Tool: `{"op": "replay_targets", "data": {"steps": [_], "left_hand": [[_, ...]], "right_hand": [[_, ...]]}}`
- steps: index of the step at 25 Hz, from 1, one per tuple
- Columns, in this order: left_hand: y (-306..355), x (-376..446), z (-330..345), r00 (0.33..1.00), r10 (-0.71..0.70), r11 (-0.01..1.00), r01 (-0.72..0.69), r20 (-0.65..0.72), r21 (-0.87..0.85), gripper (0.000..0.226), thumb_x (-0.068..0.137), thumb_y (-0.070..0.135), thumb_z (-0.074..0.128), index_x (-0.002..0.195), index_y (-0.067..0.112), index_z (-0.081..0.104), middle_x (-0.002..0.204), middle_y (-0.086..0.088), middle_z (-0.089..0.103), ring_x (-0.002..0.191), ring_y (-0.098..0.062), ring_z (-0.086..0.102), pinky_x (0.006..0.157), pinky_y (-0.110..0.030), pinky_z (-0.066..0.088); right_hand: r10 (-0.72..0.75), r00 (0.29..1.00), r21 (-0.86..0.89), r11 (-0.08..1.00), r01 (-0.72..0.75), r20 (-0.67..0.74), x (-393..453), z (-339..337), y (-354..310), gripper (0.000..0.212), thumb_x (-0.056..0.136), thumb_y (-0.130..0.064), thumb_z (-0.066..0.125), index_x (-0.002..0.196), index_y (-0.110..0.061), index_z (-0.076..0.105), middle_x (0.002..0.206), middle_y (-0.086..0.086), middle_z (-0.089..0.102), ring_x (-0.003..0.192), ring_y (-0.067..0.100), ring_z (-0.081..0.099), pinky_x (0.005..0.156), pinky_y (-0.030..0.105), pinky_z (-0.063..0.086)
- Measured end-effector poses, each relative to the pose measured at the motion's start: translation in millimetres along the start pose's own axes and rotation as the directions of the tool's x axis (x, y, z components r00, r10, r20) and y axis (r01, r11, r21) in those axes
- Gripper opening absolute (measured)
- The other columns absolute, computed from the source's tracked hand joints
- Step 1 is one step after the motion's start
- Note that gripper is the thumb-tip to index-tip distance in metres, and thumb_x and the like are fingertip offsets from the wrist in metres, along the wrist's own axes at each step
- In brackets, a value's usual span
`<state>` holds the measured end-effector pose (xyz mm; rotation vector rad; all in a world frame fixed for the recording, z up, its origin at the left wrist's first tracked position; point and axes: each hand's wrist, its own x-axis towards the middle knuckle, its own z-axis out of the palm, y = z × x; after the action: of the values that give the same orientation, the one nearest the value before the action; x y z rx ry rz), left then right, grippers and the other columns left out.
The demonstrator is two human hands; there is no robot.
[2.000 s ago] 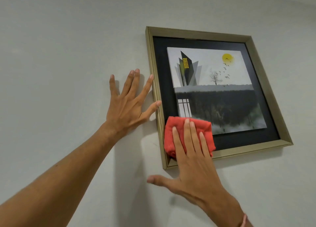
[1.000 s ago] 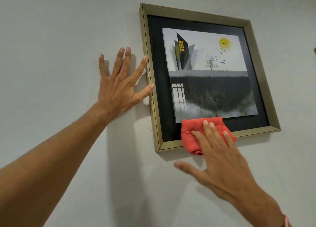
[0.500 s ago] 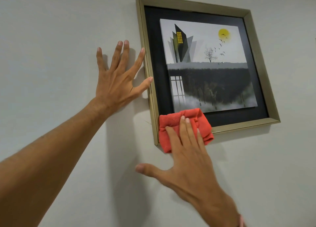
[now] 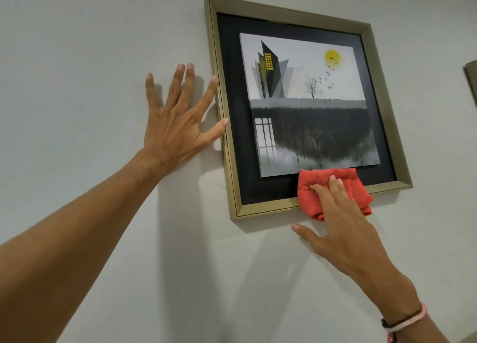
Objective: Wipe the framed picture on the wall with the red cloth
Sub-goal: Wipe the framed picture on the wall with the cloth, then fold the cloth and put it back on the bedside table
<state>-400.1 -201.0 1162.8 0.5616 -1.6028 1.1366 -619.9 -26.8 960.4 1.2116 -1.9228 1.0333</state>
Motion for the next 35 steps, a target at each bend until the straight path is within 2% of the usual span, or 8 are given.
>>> {"op": "replay_targets", "data": {"steps": [4,7,13,16,20,25,29,35], "left_hand": [[0.2,1.0,-0.3,1.000,0.005,1.000,-0.005,-0.003,-0.013,0.087,0.090,0.080,0.006,0.163,0.035,-0.001,0.175,-0.014,-0.003,0.162,-0.033,-0.003,0.123,-0.072,0.002],[0.3,-1.2,-2.1,1.000,-0.008,1.000,0.009,0.026,-0.018,0.086,0.090,0.078,0.006,0.163,0.034,-0.001,0.174,-0.015,-0.004,0.162,-0.033,-0.003,0.125,-0.070,0.002],[6.6,-15.4,-32.2,0.986,-0.025,0.954,0.072,0.164,-0.291,0.076,0.098,0.063,0.023,0.164,0.029,0.006,0.174,-0.014,-0.009,0.162,-0.027,-0.010,0.129,-0.058,-0.004],[13.8,-45.9,-62.7,0.971,-0.107,0.668,0.230,0.215,-0.708,0.064,0.103,0.051,0.028,0.163,0.026,0.022,0.175,-0.004,0.010,0.162,-0.014,0.005,0.132,-0.050,0.006],[22.7,-117.6,-123.8,0.831,0.030,-0.024,0.556,0.555,-0.831,0.073,0.085,0.076,0.036,0.139,0.034,0.061,0.142,0.006,0.065,0.131,-0.007,0.060,0.113,-0.038,0.046],[-1.4,-243.9,-183.3,0.758,0.078,-0.147,0.651,0.648,-0.744,0.029,0.085,0.045,0.068,0.108,0.028,0.078,0.097,0.010,0.080,0.089,-0.008,0.077,0.071,-0.026,0.062],[-28.2,-363.0,-212.3,0.560,-0.084,-0.113,0.817,0.824,-0.566,0.022,0.082,0.022,0.082,0.103,0.023,0.079,0.094,0.005,0.082,0.087,-0.009,0.077,0.069,-0.038,0.066],[-24.9,-569.2,-266.5,0.102,-0.137,-0.172,0.977,0.985,-0.126,0.024,0.094,0.013,0.070,0.117,0.018,0.073,0.092,0.003,0.081,0.076,-0.007,0.076,0.053,-0.026,0.060]], "right_hand": [[-0.141,0.970,-0.176,0.979,0.107,-0.196,-1.6,5.5,-39.6,0.045,0.085,-0.020,0.076,0.128,-0.016,0.063,0.141,0.021,0.062,0.132,0.035,0.060,0.084,0.049,0.061],[-0.288,0.950,-0.206,0.944,0.259,-0.124,-1.7,-4.0,-69.7,0.034,0.094,-0.022,0.061,0.128,-0.023,0.060,0.140,0.013,0.063,0.133,0.030,0.058,0.101,0.047,0.049],[-0.281,0.957,0.677,0.691,0.254,-0.072,-16.9,-38.9,-89.6,0.022,0.104,-0.025,0.054,0.120,-0.038,0.063,0.102,-0.003,0.070,0.087,0.015,0.065,0.078,0.031,0.056],[-0.169,0.985,0.920,0.383,0.087,-0.023,-24.3,-53.6,-102.0,0.018,0.099,-0.030,0.057,0.114,-0.032,0.067,0.108,0.000,0.071,0.089,0.009,0.068,0.071,0.014,0.053],[-0.161,0.983,0.992,0.100,-0.077,0.093,-46.9,-51.6,-126.2,0.030,0.092,-0.040,0.059,0.117,-0.027,0.071,0.108,-0.004,0.078,0.103,0.013,0.073,0.087,0.028,0.060],[-0.139,0.971,0.981,0.043,-0.188,0.192,-115.0,-19.5,-176.1,0.028,0.101,-0.023,0.060,0.125,-0.013,0.068,0.116,0.009,0.078,0.105,0.023,0.075,0.089,0.033,0.062],[-0.225,0.899,0.925,0.148,-0.350,0.376,-204.0,28.6,-223.1,0.028,0.104,-0.026,0.053,0.123,-0.011,0.068,0.109,0.008,0.077,0.093,0.016,0.072,0.083,0.032,0.059],[-0.338,0.511,0.611,0.374,-0.698,0.790,-384.3,125.7,-247.6,0.048,0.092,-0.013,0.074,0.135,-0.020,0.054,0.102,0.013,0.078,0.081,0.015,0.079,0.064,0.033,0.066]]}}
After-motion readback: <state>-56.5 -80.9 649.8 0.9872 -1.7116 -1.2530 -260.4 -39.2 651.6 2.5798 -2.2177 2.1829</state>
